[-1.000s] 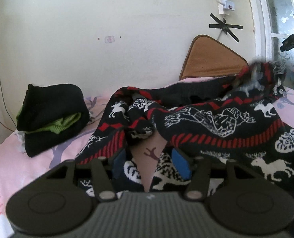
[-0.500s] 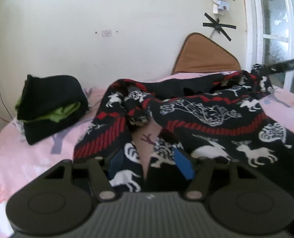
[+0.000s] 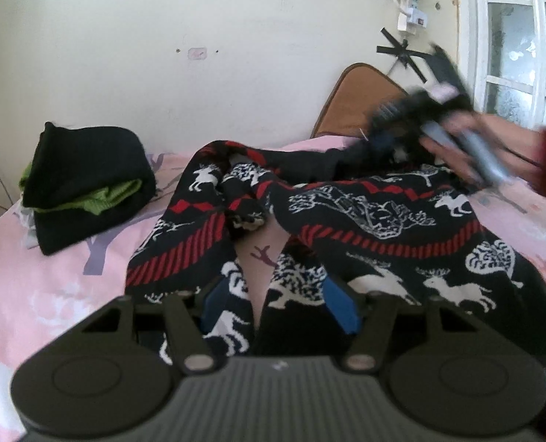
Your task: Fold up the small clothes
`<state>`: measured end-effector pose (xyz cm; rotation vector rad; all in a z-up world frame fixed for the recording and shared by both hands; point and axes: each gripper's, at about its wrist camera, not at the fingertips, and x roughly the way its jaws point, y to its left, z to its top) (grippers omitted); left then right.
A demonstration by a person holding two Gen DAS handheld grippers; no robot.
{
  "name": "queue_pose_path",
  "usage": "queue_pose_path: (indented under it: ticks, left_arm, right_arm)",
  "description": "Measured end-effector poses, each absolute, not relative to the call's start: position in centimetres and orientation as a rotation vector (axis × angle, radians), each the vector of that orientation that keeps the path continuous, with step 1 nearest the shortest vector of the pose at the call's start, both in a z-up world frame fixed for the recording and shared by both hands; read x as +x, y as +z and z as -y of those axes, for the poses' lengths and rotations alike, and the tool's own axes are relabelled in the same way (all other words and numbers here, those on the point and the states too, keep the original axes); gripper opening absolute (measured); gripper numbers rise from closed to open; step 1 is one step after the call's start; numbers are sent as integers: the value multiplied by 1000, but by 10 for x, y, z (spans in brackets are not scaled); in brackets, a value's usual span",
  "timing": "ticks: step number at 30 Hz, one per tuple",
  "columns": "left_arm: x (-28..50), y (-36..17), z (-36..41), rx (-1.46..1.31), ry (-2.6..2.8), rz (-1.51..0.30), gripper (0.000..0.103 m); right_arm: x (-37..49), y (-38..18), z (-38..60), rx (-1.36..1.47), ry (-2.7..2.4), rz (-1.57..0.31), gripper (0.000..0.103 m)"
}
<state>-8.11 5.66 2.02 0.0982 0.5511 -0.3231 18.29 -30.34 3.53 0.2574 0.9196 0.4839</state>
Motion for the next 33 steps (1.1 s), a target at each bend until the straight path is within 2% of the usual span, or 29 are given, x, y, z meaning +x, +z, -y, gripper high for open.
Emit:
queue_pose_path:
  ticks: [1,3,6,9,15,21,23,24,25,26,29,33]
  left_arm:
    - [-80,20,-57,103,-310,-556,58]
    - [-79,19,-59,106,-279,-567,57]
    - [-76,16,-67,66,-283,-592,51]
    - [-66,7,-68,54,-318,-661,35]
    - [-68,5,-58,142,-337,-668,34]
    - [-81,7,-42,260,-330,-672,34]
    - [-83,7,-39,268,-331,-666,23]
    - [-84,7,-39,250,-345,-677,8]
    - [-84,9,-39,233,-342,-684,8]
    - [-86,12,-41,220,-339,-686,7]
    - [-106,30,-51,170,-370,-667,6]
    - [-145,47,-63,115,-437,-674,6]
  right_arm:
    - [206,40,304,259,443,-834,44]
    - [239,50,314,235,189,-694,48]
    - [248,64,337,398,162,-689,47]
    - [198,86,338,315,288,-675,47]
    - [38,104,369,301,440,-720,50]
    - [-67,79,364,233,407,-809,56]
    - [-79,64,352,227,428,-833,56]
    - [-87,57,344,218,438,-838,52]
    - [-95,53,337,196,437,-825,25]
    - [-99,53,331,164,417,-808,7]
    - [-104,68,346,222,384,-768,6]
    - [-136,113,379,149,275,-694,6]
